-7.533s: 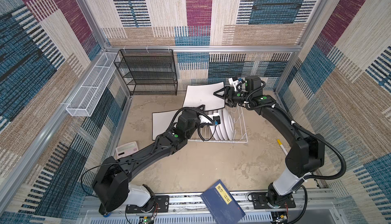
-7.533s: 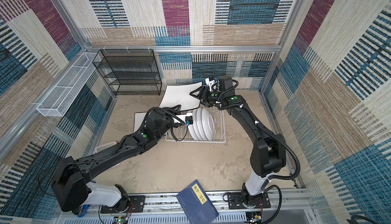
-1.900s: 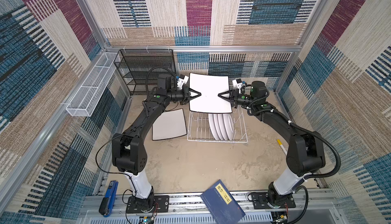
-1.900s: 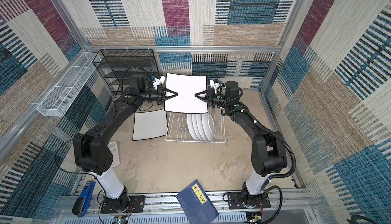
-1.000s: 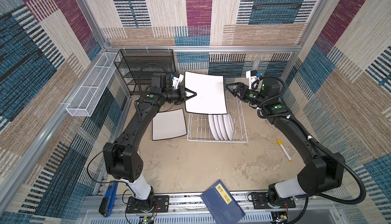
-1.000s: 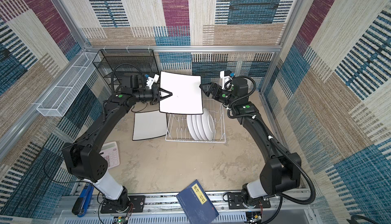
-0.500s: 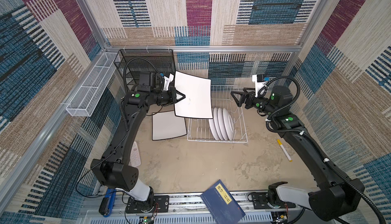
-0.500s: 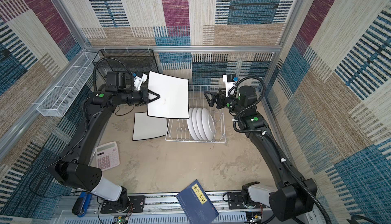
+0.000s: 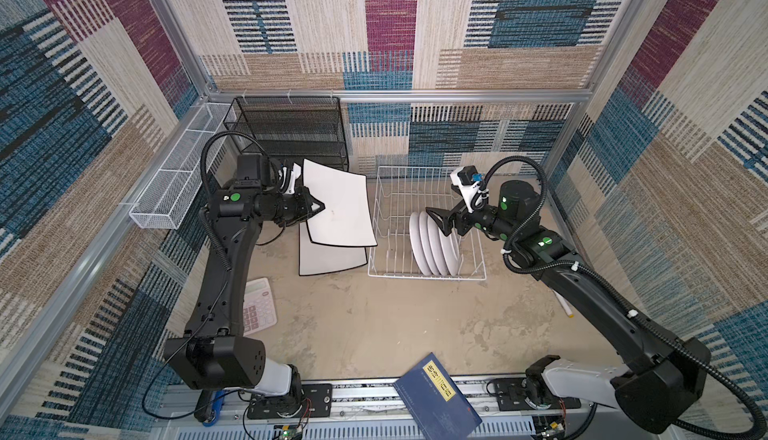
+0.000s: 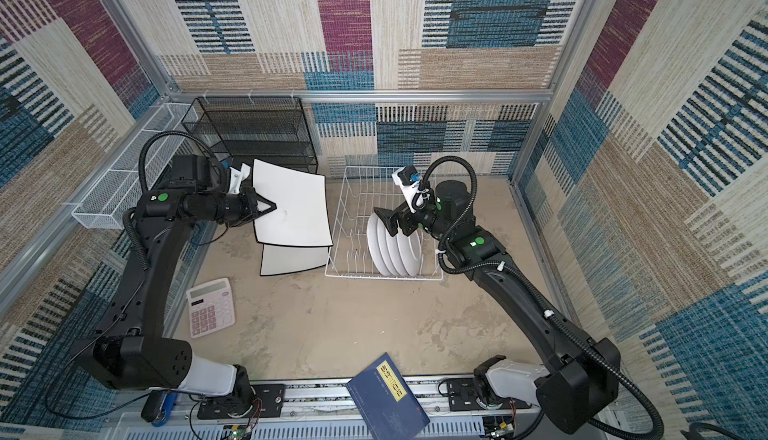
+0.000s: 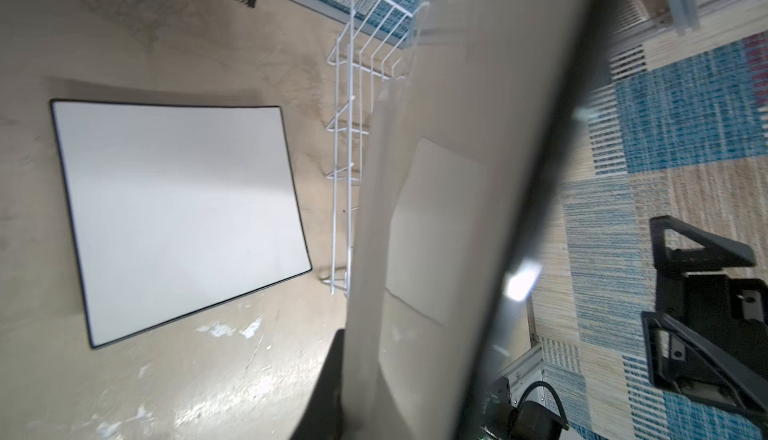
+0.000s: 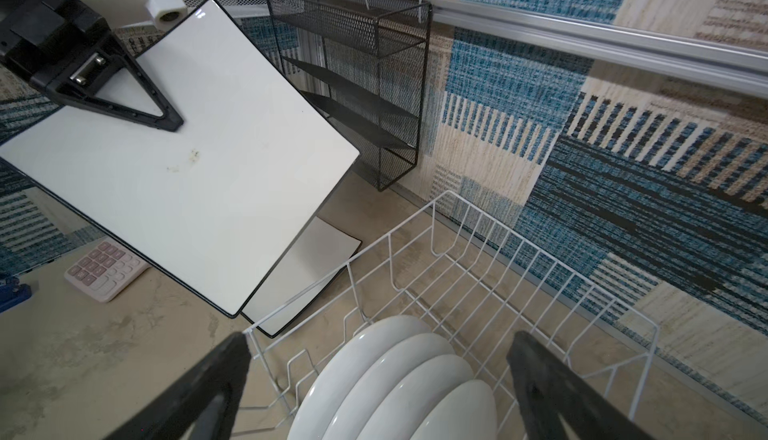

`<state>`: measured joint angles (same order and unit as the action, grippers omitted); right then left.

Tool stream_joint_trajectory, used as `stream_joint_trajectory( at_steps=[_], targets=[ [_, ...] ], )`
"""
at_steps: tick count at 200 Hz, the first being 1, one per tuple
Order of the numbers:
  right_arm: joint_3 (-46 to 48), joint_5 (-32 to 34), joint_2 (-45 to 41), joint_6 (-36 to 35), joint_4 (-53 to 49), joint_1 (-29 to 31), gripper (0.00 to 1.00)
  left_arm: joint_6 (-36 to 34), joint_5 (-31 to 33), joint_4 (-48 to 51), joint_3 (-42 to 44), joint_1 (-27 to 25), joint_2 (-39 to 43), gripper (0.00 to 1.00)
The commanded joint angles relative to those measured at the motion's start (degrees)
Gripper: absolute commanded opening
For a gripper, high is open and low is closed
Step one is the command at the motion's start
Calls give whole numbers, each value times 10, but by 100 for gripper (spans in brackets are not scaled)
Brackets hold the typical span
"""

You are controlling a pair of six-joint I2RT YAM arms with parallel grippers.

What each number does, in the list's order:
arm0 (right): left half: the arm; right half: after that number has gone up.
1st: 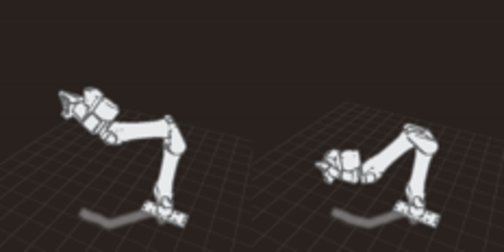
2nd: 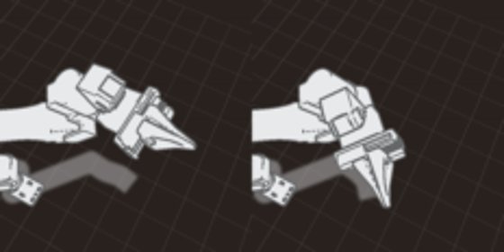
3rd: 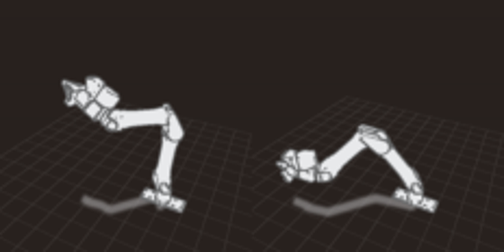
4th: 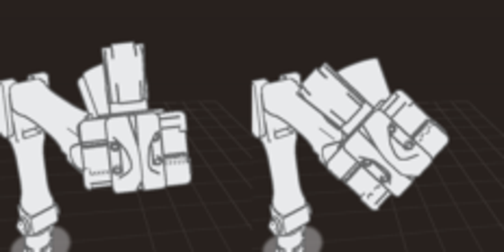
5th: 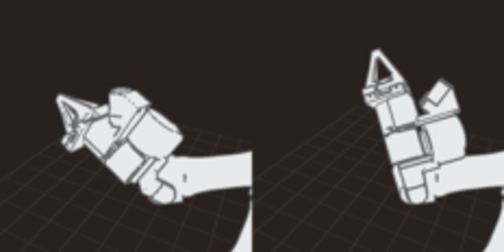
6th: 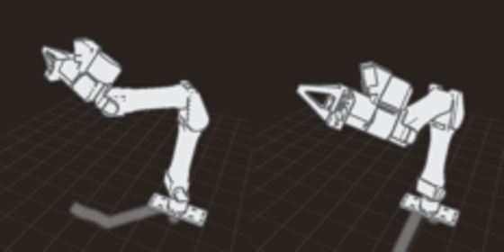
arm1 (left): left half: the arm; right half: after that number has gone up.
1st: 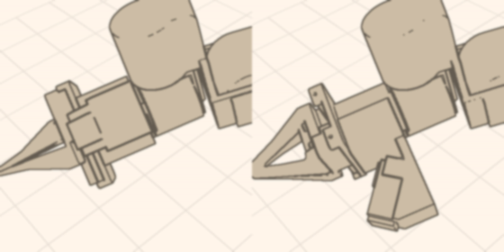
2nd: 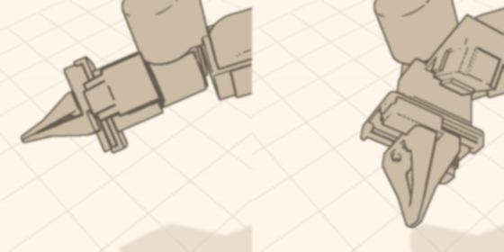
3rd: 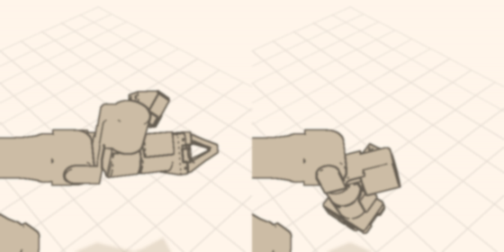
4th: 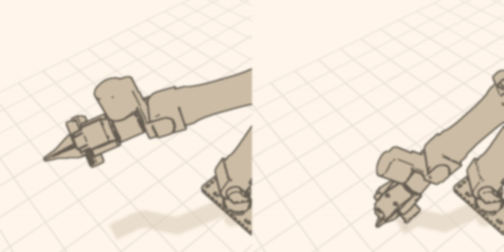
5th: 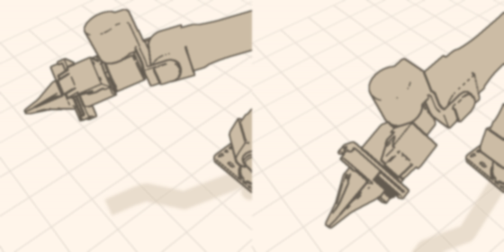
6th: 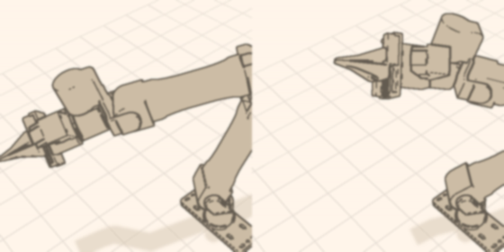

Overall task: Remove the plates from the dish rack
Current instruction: 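Carry the plate toward the table plates with the left gripper while the right releases, then lower the white square plate onto the stacked square plates with the left gripper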

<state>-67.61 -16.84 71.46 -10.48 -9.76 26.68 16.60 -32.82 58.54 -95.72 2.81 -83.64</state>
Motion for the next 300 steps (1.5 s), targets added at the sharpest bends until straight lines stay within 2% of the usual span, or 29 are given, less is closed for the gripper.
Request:
stream_joint_trajectory(
  at_steps=[1,37,92,186,238,300],
  targets=[
    [-3,11,3,-19,-5,5,99,-30,-20,-20,20,21,16,0],
    [21,-23,-8,-27,10,7,99,-46,-22,-6,50,57,20,0],
    [26,-15,-9,-29,-1,7,99,-63,-11,-7,86,88,10,0],
    [31,-16,-1,-7,-3,7,99,-50,-103,-142,168,91,-48,0],
    [32,-10,-6,-1,-7,7,99,-85,-137,-134,128,94,-131,0],
    [29,-5,-8,-2,-11,7,99,-91,-185,-153,102,108,-204,0]
  ],
)
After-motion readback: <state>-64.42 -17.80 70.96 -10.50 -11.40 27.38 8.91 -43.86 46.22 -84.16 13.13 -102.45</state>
